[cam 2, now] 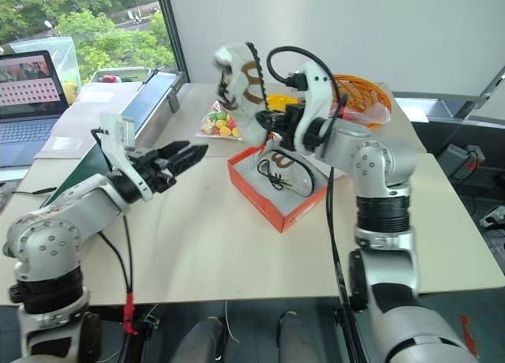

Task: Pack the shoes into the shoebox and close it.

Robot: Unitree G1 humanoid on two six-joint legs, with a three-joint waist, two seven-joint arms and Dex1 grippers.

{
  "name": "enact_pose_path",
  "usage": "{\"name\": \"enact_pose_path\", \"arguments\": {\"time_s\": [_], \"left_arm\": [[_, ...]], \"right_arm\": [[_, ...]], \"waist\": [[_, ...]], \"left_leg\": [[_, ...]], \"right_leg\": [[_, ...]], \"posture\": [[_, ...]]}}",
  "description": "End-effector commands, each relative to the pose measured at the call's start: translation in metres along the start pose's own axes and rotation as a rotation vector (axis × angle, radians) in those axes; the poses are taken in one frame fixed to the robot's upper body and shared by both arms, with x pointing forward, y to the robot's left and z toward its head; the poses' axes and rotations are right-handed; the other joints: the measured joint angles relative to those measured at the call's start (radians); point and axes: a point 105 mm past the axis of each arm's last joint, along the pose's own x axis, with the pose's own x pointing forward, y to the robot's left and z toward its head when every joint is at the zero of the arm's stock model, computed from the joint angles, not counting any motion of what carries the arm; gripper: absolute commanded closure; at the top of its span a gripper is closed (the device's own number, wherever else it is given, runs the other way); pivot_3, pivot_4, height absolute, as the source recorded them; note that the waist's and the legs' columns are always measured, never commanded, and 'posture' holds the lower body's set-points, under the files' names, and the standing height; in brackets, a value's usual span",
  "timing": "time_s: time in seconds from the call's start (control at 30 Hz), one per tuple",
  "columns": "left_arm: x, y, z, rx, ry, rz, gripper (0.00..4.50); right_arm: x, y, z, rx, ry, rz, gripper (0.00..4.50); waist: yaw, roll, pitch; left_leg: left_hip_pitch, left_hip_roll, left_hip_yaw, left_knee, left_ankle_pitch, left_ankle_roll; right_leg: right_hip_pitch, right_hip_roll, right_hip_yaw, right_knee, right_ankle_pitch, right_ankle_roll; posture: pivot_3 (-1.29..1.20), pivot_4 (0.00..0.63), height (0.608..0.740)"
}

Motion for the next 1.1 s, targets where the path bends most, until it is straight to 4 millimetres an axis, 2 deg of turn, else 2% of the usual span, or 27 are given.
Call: {"name": "enact_pose_path", "arguments": {"time_s": [0.03,0.13,0.33,0.67,1.0,1.1], "left_arm": [[0.001,-0.021,0.000,0.100,0.035,-0.102,1.33],[0.000,-0.026,-0.002,0.175,0.091,-0.142,1.33],[-0.002,-0.026,-0.005,0.250,0.151,-0.163,1.33],[-0.008,-0.022,-0.006,0.337,0.212,-0.140,1.33],[-0.009,-0.018,0.005,0.370,0.201,-0.093,1.33],[-0.008,-0.016,0.007,0.360,0.188,-0.072,1.33]], "right_arm": [[-0.003,0.006,0.016,-0.163,0.000,0.067,4.16],[-0.005,-0.007,-0.001,-0.259,0.108,0.078,4.16],[-0.004,-0.023,-0.024,-0.337,0.222,0.109,4.16],[0.004,-0.036,-0.055,-0.339,0.326,0.170,4.16],[0.014,-0.049,-0.081,-0.346,0.391,0.169,4.16],[0.018,-0.050,-0.096,-0.349,0.431,0.177,4.16]], "waist": [[-0.002,0.000,0.000],[-0.006,0.000,0.000],[-0.006,0.000,0.000],[-0.003,0.000,0.001],[-0.005,0.000,0.001],[-0.005,0.000,0.001]], "left_leg": [[0.000,0.000,0.000,0.000,0.000,0.000],[0.001,0.001,0.001,0.000,0.000,0.000],[0.000,0.001,0.003,-0.001,0.000,0.000],[0.000,0.001,0.003,-0.001,0.000,0.000],[0.000,0.001,0.003,-0.001,0.000,0.000],[0.000,0.001,0.003,-0.001,0.000,0.000]], "right_leg": [[0.000,0.000,0.000,0.000,0.000,0.000],[0.000,0.001,0.001,0.000,0.000,0.000],[-0.001,0.001,0.002,0.000,0.000,0.000],[-0.001,0.000,0.002,-0.001,0.000,0.000],[-0.001,0.000,0.002,0.000,0.000,0.000],[-0.001,0.000,0.002,0.000,0.000,0.000]], "posture": [[0.00,0.150,0.740],[0.00,0.150,0.740],[0.00,0.150,0.740],[0.00,0.150,0.740],[0.00,0.150,0.740],[0.00,0.150,0.740]]}}
